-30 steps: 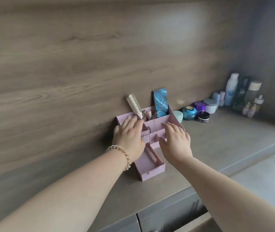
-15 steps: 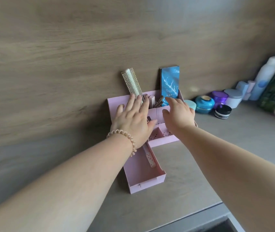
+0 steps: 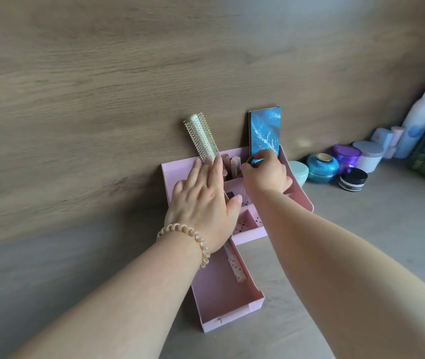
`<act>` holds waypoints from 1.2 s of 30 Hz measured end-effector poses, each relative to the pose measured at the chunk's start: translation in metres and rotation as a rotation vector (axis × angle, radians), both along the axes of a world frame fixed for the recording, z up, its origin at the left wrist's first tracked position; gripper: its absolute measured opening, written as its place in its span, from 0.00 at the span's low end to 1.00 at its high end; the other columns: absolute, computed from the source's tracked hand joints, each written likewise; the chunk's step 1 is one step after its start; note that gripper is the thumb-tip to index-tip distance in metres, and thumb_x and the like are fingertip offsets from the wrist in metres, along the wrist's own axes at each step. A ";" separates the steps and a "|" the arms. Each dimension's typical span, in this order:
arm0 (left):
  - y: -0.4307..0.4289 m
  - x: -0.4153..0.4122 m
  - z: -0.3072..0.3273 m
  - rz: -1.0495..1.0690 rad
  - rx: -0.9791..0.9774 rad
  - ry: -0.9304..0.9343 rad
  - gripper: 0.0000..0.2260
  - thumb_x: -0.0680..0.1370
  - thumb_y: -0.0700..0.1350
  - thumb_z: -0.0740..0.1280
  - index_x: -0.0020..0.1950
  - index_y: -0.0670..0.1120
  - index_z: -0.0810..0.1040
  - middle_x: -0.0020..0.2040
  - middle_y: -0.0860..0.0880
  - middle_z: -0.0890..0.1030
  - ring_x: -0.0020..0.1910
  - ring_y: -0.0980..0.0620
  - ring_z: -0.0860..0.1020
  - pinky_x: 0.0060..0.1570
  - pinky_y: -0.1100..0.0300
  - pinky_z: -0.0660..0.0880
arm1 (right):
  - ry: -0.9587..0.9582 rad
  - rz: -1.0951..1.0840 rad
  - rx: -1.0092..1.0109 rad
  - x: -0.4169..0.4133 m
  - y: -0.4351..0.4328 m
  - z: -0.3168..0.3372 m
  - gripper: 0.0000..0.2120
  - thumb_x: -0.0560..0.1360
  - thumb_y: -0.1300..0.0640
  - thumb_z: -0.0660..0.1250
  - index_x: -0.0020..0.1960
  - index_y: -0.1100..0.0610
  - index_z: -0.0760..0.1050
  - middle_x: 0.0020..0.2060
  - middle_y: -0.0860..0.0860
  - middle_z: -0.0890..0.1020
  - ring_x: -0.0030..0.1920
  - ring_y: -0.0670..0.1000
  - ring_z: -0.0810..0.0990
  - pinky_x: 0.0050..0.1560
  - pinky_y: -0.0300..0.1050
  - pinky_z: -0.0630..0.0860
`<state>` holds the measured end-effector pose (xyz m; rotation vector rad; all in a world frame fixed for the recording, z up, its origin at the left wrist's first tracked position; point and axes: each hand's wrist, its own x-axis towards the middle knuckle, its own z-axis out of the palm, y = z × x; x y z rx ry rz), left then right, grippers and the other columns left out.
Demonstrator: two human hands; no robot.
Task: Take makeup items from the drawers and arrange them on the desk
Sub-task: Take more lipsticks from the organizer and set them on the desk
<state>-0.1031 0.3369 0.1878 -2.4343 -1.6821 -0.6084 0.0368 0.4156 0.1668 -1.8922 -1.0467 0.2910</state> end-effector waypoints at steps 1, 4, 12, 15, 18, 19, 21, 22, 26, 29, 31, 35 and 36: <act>0.000 0.000 0.000 0.004 -0.006 -0.004 0.33 0.77 0.59 0.51 0.77 0.47 0.44 0.79 0.48 0.52 0.77 0.52 0.46 0.71 0.53 0.54 | -0.006 0.026 0.032 0.000 0.002 0.001 0.08 0.70 0.47 0.66 0.48 0.47 0.72 0.45 0.48 0.82 0.54 0.54 0.74 0.49 0.48 0.59; 0.001 0.001 -0.001 0.014 0.002 0.006 0.33 0.77 0.59 0.50 0.77 0.47 0.44 0.79 0.48 0.51 0.77 0.52 0.46 0.70 0.53 0.55 | 0.022 0.164 0.095 -0.003 0.003 0.001 0.07 0.70 0.49 0.67 0.44 0.48 0.71 0.37 0.43 0.80 0.46 0.51 0.78 0.53 0.49 0.70; 0.000 0.002 0.000 0.002 0.019 0.042 0.32 0.76 0.58 0.49 0.77 0.48 0.44 0.78 0.48 0.54 0.77 0.51 0.48 0.68 0.53 0.57 | -0.170 0.421 -0.030 -0.010 0.005 0.006 0.06 0.72 0.52 0.66 0.42 0.52 0.71 0.38 0.48 0.78 0.40 0.53 0.75 0.39 0.43 0.66; -0.001 0.002 0.000 0.002 0.020 0.035 0.33 0.78 0.58 0.52 0.77 0.48 0.42 0.78 0.48 0.54 0.77 0.51 0.48 0.68 0.53 0.58 | -0.166 0.395 -0.036 -0.010 0.007 0.008 0.05 0.72 0.52 0.67 0.41 0.52 0.73 0.36 0.48 0.77 0.39 0.53 0.75 0.38 0.41 0.65; -0.001 0.001 0.000 -0.006 0.033 0.038 0.34 0.78 0.58 0.53 0.77 0.48 0.40 0.78 0.48 0.53 0.77 0.51 0.48 0.68 0.53 0.58 | -0.035 0.360 0.011 -0.010 0.007 0.010 0.03 0.69 0.55 0.68 0.39 0.52 0.75 0.34 0.47 0.80 0.38 0.52 0.78 0.39 0.42 0.70; -0.001 0.001 -0.001 -0.007 0.032 0.035 0.34 0.78 0.58 0.53 0.77 0.48 0.40 0.78 0.48 0.53 0.77 0.51 0.48 0.68 0.53 0.58 | 0.110 0.345 0.056 -0.010 0.005 0.012 0.02 0.68 0.56 0.69 0.38 0.52 0.76 0.33 0.48 0.81 0.37 0.52 0.80 0.40 0.43 0.75; -0.001 0.002 -0.001 -0.010 0.035 0.023 0.34 0.78 0.58 0.53 0.77 0.48 0.39 0.78 0.47 0.52 0.77 0.51 0.48 0.69 0.53 0.58 | 0.447 0.323 0.172 -0.008 -0.002 0.019 0.05 0.69 0.61 0.70 0.37 0.53 0.75 0.32 0.50 0.81 0.31 0.47 0.80 0.38 0.43 0.76; -0.001 0.002 -0.001 -0.009 0.039 0.022 0.34 0.78 0.58 0.53 0.77 0.48 0.38 0.79 0.47 0.52 0.77 0.51 0.48 0.69 0.53 0.57 | 0.583 0.323 0.223 -0.006 -0.007 0.023 0.07 0.70 0.63 0.69 0.36 0.54 0.74 0.30 0.50 0.80 0.28 0.45 0.78 0.35 0.41 0.74; -0.003 0.002 -0.002 -0.012 0.054 0.041 0.36 0.78 0.58 0.53 0.76 0.48 0.35 0.79 0.47 0.50 0.77 0.50 0.49 0.69 0.52 0.58 | 0.768 0.314 0.371 0.005 -0.025 0.043 0.08 0.74 0.64 0.68 0.38 0.55 0.73 0.29 0.49 0.77 0.23 0.41 0.74 0.30 0.35 0.72; -0.004 0.002 0.000 -0.012 0.038 0.061 0.35 0.78 0.58 0.52 0.76 0.49 0.34 0.79 0.48 0.49 0.77 0.51 0.48 0.70 0.52 0.57 | 0.707 0.314 0.416 0.015 -0.044 0.057 0.08 0.75 0.63 0.67 0.38 0.54 0.74 0.32 0.49 0.77 0.25 0.40 0.75 0.27 0.29 0.69; -0.005 0.001 0.002 -0.020 0.018 0.060 0.35 0.78 0.58 0.52 0.76 0.50 0.35 0.79 0.49 0.50 0.77 0.51 0.48 0.70 0.52 0.57 | 0.677 0.334 0.425 0.022 -0.059 0.064 0.07 0.75 0.62 0.68 0.39 0.53 0.76 0.33 0.48 0.78 0.26 0.40 0.74 0.28 0.29 0.69; -0.007 -0.003 0.008 -0.070 -0.067 0.089 0.35 0.77 0.62 0.51 0.75 0.52 0.32 0.79 0.51 0.47 0.77 0.53 0.45 0.71 0.52 0.55 | 0.718 0.323 0.424 0.031 -0.094 0.071 0.06 0.75 0.62 0.67 0.41 0.54 0.78 0.31 0.47 0.79 0.31 0.43 0.75 0.40 0.38 0.72; -0.010 -0.004 0.011 -0.106 -0.086 0.085 0.36 0.76 0.65 0.50 0.74 0.54 0.31 0.79 0.52 0.45 0.77 0.53 0.43 0.72 0.53 0.53 | 0.752 0.325 0.421 0.032 -0.108 0.072 0.05 0.75 0.63 0.67 0.42 0.55 0.78 0.32 0.47 0.80 0.33 0.44 0.76 0.41 0.39 0.73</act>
